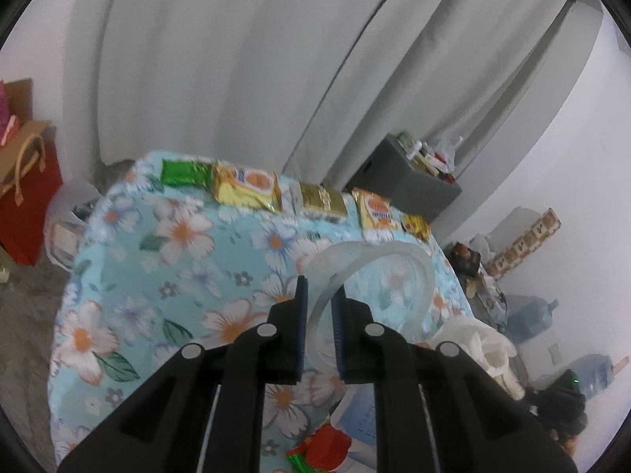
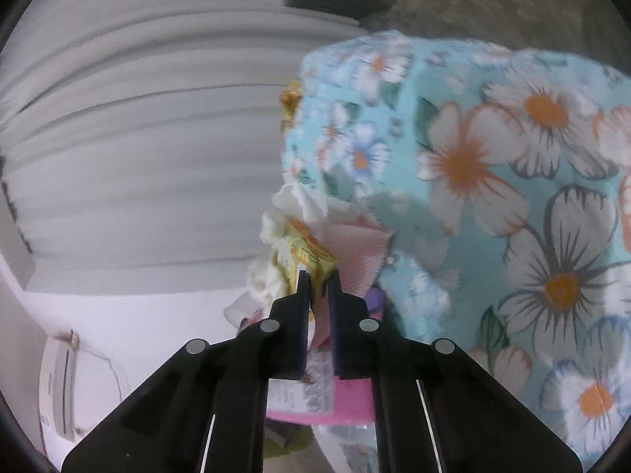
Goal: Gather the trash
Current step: 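Lift the clear cup and yellow wrapper off the bed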
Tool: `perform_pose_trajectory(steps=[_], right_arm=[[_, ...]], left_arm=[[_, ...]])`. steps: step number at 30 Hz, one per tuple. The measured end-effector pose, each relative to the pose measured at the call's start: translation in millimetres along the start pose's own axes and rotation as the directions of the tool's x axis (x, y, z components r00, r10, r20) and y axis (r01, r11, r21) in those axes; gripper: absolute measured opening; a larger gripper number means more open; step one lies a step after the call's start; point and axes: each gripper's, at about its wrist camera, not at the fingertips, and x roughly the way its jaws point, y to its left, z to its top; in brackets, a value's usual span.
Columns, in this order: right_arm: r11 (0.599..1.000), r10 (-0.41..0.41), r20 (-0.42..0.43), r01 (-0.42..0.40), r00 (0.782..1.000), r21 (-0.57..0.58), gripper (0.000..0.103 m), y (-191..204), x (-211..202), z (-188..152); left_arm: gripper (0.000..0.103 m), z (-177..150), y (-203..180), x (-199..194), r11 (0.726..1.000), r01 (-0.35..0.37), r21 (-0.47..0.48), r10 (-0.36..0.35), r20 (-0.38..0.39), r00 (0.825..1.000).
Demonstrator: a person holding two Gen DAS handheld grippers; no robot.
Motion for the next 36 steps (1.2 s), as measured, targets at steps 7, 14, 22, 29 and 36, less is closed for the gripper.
perform_pose_trajectory(steps=[7, 14, 22, 29, 36], right_arm=[[0.984, 0.009, 0.036, -0.002, 0.999, -0.178, 0.005, 46, -16, -6], [0.943, -0.013, 0.083, 0.040, 0.996, -0.332, 0.005, 77, -38, -26], [0.922, 0.023, 0.096, 0.016, 0.995, -0.386, 0.005, 88, -63, -39], [0.921, 0.058, 0.108, -0.011, 0.993, -0.390, 0.005, 89, -80, -44], [0.926, 0.072, 0.108, -0.026, 0.992, -0.376, 0.005, 83, -87, -46]], left_arm=[[0.011, 9, -7, -25, 0.999, -0.039, 0.022, 0.037, 0.096, 0.995], [0.011, 15, -16, -57, 0.997, -0.073, 0.032, 0.066, 0.186, 0.980], [0.011, 19, -23, -97, 0.995, -0.097, 0.037, 0.083, 0.284, 0.955], [0.011, 17, -39, -127, 0.990, -0.110, 0.093, 0.069, 0.369, 0.927], [0.011, 11, -47, -128, 0.990, -0.095, 0.106, 0.050, 0.363, 0.930]])
